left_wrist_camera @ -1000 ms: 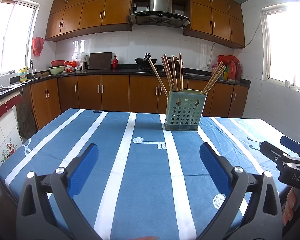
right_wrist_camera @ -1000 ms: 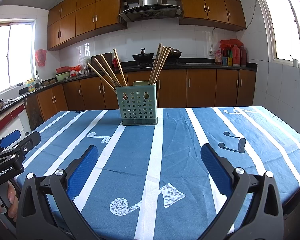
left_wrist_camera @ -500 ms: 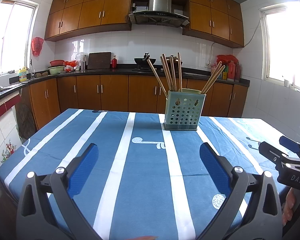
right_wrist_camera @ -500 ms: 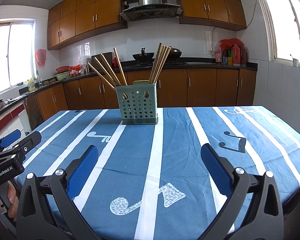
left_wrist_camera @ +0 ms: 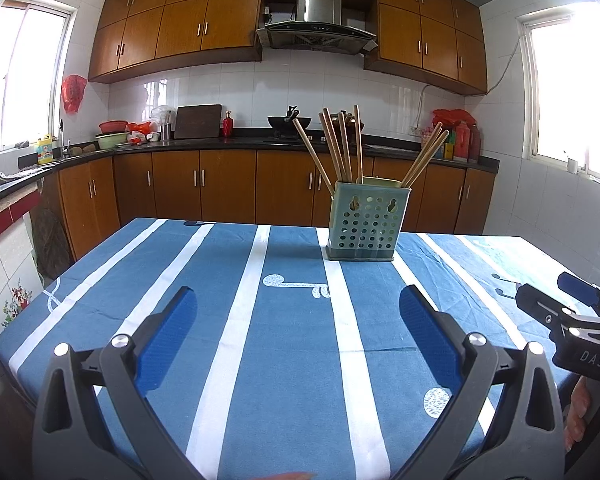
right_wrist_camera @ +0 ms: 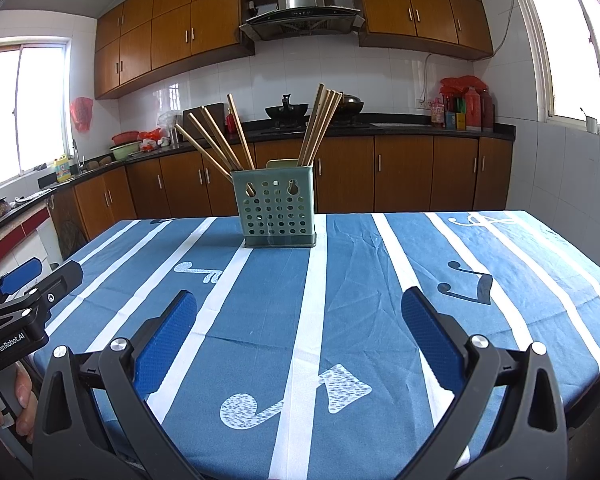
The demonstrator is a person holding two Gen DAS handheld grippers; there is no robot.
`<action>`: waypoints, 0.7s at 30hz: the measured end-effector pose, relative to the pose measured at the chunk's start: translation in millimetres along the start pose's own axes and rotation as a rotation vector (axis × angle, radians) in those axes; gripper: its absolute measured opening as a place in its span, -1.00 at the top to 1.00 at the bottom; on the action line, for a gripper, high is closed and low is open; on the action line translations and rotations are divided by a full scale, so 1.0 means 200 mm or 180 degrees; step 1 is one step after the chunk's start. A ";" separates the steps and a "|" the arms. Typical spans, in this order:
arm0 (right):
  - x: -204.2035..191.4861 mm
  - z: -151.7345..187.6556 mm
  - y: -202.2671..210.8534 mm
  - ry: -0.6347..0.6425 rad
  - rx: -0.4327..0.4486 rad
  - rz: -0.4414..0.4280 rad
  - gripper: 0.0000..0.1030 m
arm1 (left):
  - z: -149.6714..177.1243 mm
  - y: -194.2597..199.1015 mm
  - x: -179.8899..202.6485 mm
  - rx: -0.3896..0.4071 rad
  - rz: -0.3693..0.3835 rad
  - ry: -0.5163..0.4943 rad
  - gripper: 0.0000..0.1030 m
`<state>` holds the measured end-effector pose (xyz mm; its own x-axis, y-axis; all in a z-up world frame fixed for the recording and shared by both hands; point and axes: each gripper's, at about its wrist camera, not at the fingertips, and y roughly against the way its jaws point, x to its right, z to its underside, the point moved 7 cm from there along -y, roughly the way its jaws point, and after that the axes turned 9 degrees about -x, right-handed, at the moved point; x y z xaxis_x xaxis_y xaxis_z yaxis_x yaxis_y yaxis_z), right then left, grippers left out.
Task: Organize utensils
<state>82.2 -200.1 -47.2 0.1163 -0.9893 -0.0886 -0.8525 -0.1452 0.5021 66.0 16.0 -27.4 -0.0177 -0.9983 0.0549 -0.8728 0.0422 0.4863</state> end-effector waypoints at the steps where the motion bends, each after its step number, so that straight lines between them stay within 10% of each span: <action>1: 0.00 0.00 0.00 -0.0001 -0.0001 0.0000 -0.97 | 0.00 0.00 0.00 0.0000 -0.0003 0.0002 -0.92; 21: 0.00 0.00 0.00 -0.0004 -0.0008 -0.0001 -0.97 | 0.00 0.00 0.01 -0.0008 0.0016 0.0006 -0.92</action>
<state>82.2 -200.8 -46.9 0.1158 -0.9892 -0.0899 -0.8512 -0.1455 0.5043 65.6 14.7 -27.8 -0.0212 -0.9980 0.0589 -0.8715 0.0473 0.4882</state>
